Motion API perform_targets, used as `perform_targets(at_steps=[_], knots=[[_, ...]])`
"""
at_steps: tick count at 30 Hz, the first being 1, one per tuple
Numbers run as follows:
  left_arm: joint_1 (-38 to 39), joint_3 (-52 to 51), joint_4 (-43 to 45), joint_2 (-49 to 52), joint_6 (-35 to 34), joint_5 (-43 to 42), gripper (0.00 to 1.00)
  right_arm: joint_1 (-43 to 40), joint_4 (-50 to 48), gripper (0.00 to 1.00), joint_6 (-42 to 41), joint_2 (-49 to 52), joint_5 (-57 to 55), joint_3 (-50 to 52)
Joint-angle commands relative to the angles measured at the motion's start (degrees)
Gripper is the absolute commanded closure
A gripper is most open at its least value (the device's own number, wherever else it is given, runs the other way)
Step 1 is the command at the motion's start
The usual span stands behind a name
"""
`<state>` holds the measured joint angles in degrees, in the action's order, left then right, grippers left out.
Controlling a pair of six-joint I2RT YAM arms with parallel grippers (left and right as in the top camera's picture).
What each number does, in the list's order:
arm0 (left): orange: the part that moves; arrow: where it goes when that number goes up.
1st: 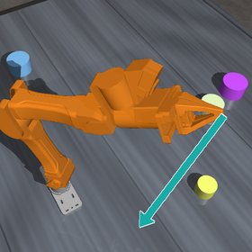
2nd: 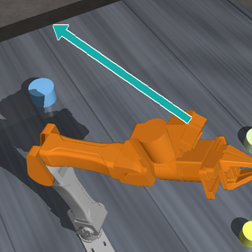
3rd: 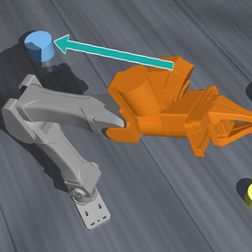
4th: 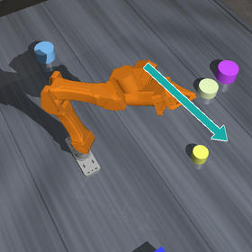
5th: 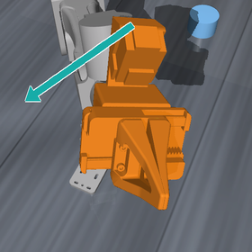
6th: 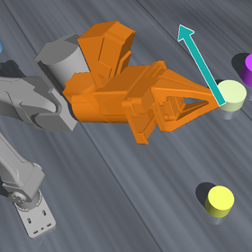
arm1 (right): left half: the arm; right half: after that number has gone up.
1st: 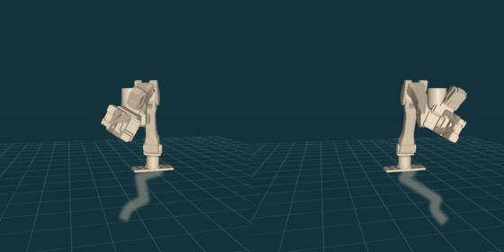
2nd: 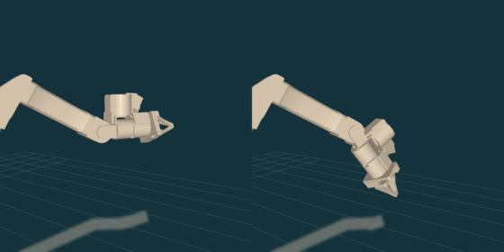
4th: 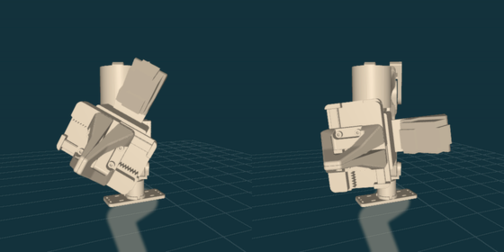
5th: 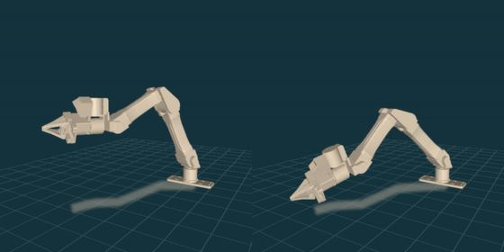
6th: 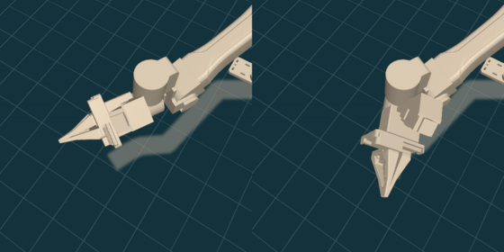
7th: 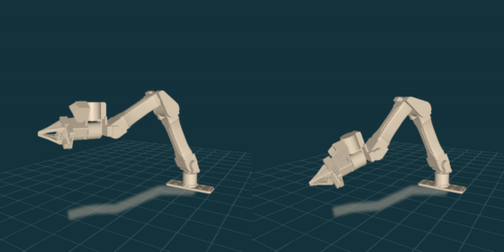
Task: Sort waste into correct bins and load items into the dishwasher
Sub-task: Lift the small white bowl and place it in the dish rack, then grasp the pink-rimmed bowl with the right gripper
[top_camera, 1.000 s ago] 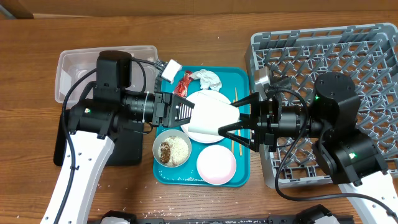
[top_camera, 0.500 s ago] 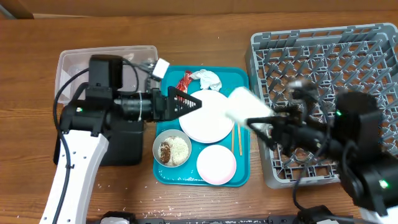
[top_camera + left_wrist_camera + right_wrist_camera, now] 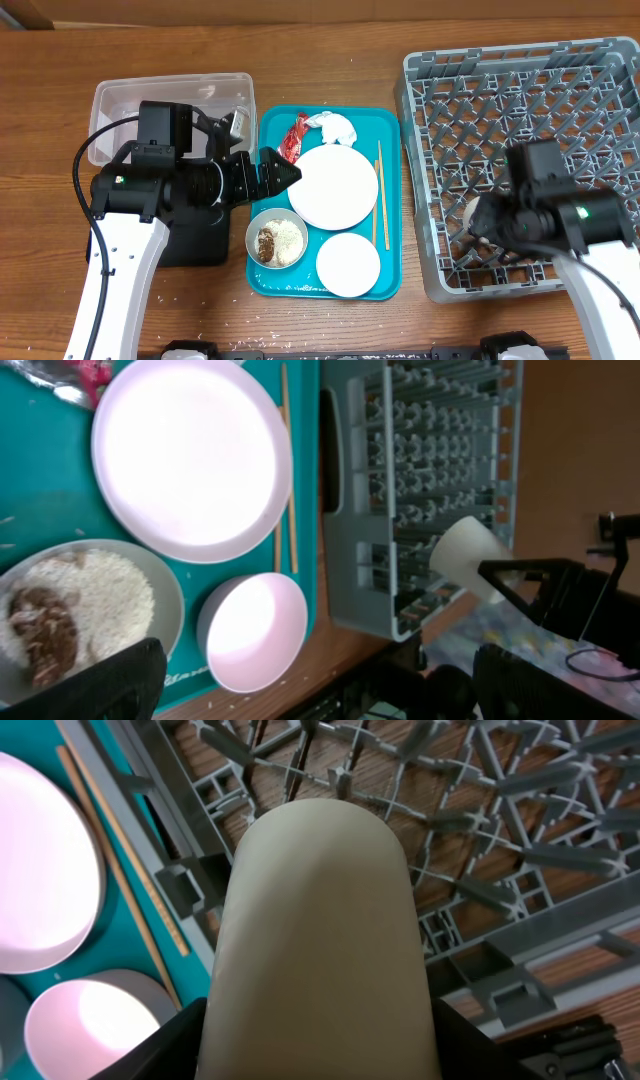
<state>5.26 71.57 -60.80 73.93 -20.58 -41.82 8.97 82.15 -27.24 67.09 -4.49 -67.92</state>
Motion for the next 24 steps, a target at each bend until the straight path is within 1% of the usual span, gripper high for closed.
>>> perform_targets(at_steps=[1,3,4,6,7,9,11,14,16,17,21,23,24], knots=[[0.4,0.6,-1.8,-1.1,3.2,4.5,0.01,-0.4,-1.0,0.45,0.6,5.2,1.5,-0.6],[0.4,0.6,-2.5,-1.1,3.8,4.5,0.02,-0.4,-0.5,0.45,0.8,7.3,2.9,-0.6],[0.4,0.6,-2.7,-1.1,4.0,4.6,0.02,-0.3,-0.7,0.42,2.2,8.1,4.4,-0.6],[0.4,0.6,-3.1,-1.1,4.4,4.6,0.03,-0.3,-1.3,0.35,4.8,8.9,7.5,-0.6],[0.4,0.6,-3.2,-1.1,4.4,4.6,0.03,-0.4,-1.3,0.26,4.8,8.9,7.6,-0.6],[0.4,0.6,-3.5,-1.1,5.3,4.6,0.04,-0.4,-1.8,0.16,4.5,8.4,6.2,-0.7],[0.5,0.6,-3.9,-1.2,5.7,4.9,0.06,-0.4,-2.6,0.12,4.5,7.3,6.1,-1.5],[0.9,0.6,-4.0,-2.1,6.2,6.3,0.07,-0.3,-3.2,0.11,4.5,5.0,6.2,-4.6],[2.0,0.6,-4.0,-3.3,6.0,7.7,0.11,-0.2,-4.4,0.11,4.6,2.6,6.3,-7.7],[2.9,0.6,-4.0,-3.9,5.5,9.1,0.12,0.0,-5.9,0.11,5.0,1.0,7.0,-9.1],[11.2,0.6,-6.3,-5.9,0.6,24.0,0.14,0.8,-15.6,0.11,5.2,-6.0,10.3,-10.4],[18.2,0.4,-7.9,-5.8,-3.2,33.0,0.15,0.8,-18.6,0.11,5.2,-8.1,12.1,-10.4],[21.0,0.0,-8.0,-5.5,-4.6,35.7,0.16,0.8,-19.3,0.11,5.1,-8.5,12.5,-10.4]])
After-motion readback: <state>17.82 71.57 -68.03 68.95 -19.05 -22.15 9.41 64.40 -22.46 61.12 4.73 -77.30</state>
